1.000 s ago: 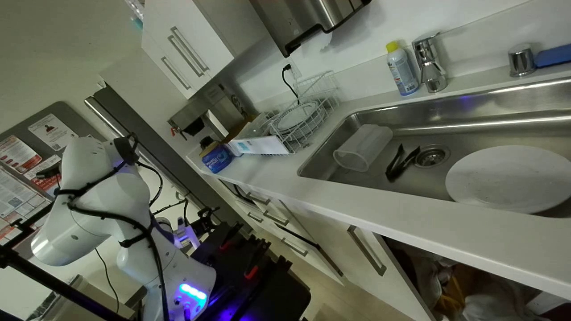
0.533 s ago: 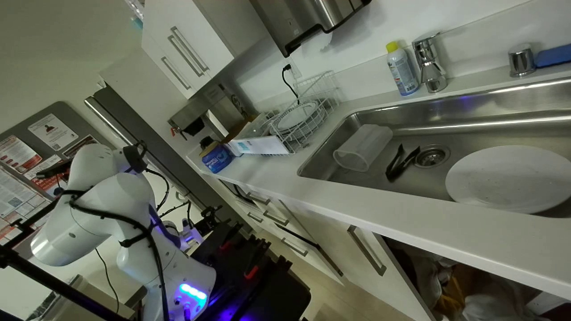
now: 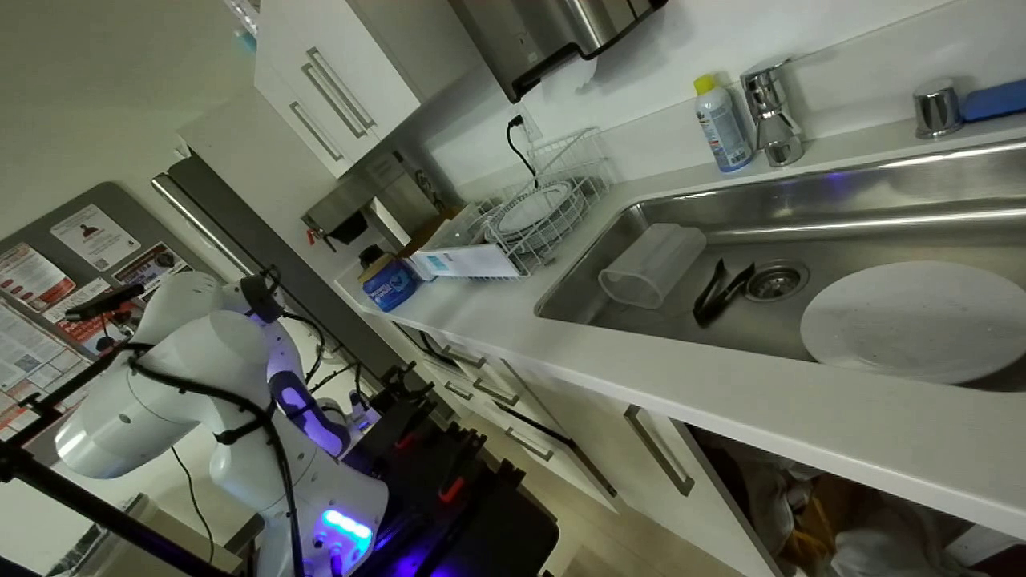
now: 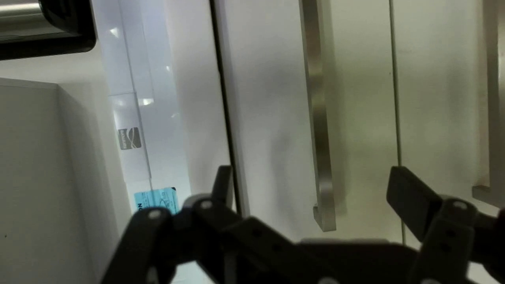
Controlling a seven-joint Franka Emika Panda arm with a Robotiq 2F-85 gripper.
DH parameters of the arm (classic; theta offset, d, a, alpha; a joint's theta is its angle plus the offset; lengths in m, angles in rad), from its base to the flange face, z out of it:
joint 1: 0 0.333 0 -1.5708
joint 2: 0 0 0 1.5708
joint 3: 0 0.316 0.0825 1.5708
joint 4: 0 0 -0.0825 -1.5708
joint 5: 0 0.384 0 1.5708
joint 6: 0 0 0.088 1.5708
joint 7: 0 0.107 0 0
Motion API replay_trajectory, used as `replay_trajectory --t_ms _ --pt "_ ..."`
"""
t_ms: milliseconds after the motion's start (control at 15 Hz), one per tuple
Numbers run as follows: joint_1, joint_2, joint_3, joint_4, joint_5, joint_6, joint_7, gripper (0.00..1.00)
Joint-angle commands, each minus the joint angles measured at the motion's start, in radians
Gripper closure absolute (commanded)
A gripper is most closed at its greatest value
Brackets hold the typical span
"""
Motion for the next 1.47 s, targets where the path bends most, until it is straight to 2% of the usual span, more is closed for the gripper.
replay_trajectory --t_ms 0,533,1000,1067,1133,1400 --pt "-0.016 0.039 -0.02 0.055 -0.054 -0.022 -0.047 0.0" --pt "-0.061 0.068 -0.026 0.09 -0.096 -0.036 -0.113 0.0" --pt "-0.081 0.096 -0.038 0.131 -0.126 -0.042 -0.111 0.0" --pt "-0.083 0.1 -0.039 0.137 -0.126 -0.043 -0.11 0.25" --pt "-0.085 0.103 -0.04 0.142 -0.126 -0.045 -0.11 0.26" --pt "-0.095 0.113 -0.036 0.152 -0.119 -0.047 -0.11 0.57"
